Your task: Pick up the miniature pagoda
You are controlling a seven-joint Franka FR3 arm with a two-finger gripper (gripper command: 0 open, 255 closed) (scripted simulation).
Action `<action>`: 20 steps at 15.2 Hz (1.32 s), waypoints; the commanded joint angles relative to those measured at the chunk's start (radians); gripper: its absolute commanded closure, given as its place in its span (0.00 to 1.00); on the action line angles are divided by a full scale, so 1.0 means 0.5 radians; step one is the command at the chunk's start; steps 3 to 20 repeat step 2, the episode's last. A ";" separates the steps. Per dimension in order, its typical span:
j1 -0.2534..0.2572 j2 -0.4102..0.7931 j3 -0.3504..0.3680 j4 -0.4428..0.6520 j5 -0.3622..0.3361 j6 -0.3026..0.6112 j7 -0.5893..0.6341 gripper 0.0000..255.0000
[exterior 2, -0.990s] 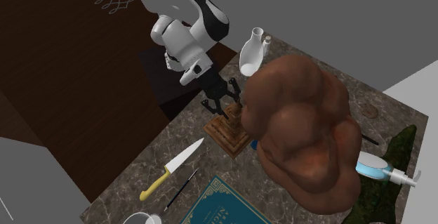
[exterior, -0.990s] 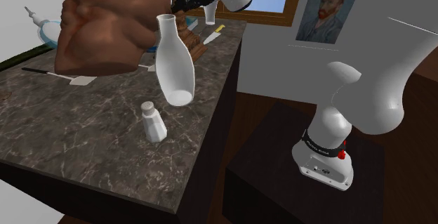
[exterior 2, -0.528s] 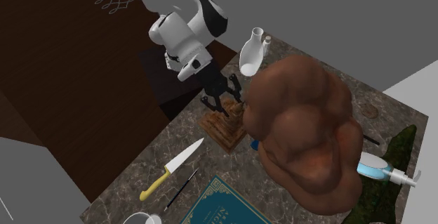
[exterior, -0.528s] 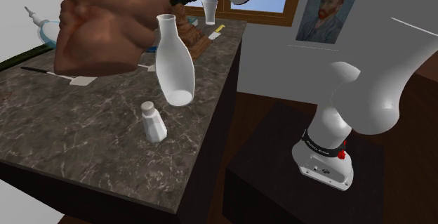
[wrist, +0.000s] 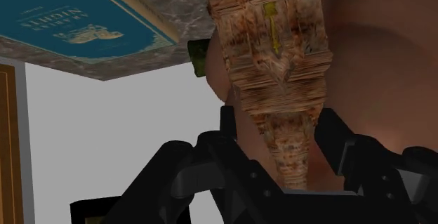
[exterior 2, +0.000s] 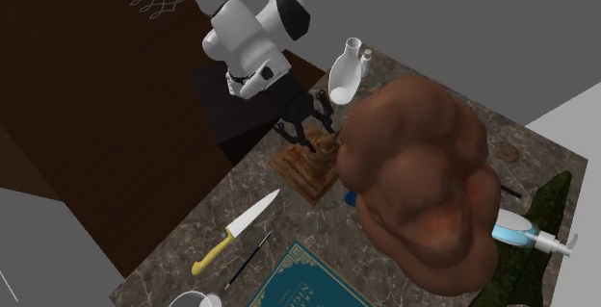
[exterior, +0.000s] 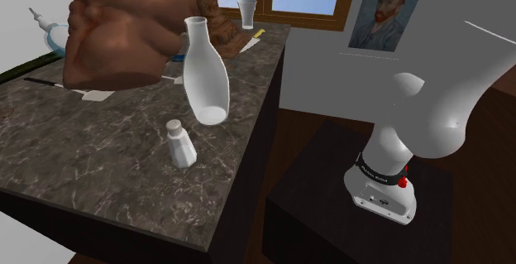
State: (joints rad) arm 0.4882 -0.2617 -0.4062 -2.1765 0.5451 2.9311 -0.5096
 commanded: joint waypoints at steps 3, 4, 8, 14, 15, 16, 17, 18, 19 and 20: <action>-0.033 -0.009 0.026 0.031 -0.047 -0.032 0.049 1.00; -0.033 -0.009 0.026 0.031 -0.047 -0.032 0.049 1.00; -0.033 -0.009 0.026 0.031 -0.047 -0.032 0.049 1.00; -0.033 -0.009 0.026 0.031 -0.047 -0.032 0.049 1.00; -0.033 -0.009 0.026 0.031 -0.047 -0.032 0.049 1.00; -0.033 -0.009 0.026 0.031 -0.047 -0.032 0.049 1.00; -0.033 -0.009 0.026 0.031 -0.047 -0.032 0.049 1.00; -0.033 -0.009 0.026 0.031 -0.047 -0.032 0.049 1.00; -0.033 -0.009 0.026 0.031 -0.047 -0.032 0.049 1.00; -0.033 -0.009 0.026 0.031 -0.047 -0.032 0.049 1.00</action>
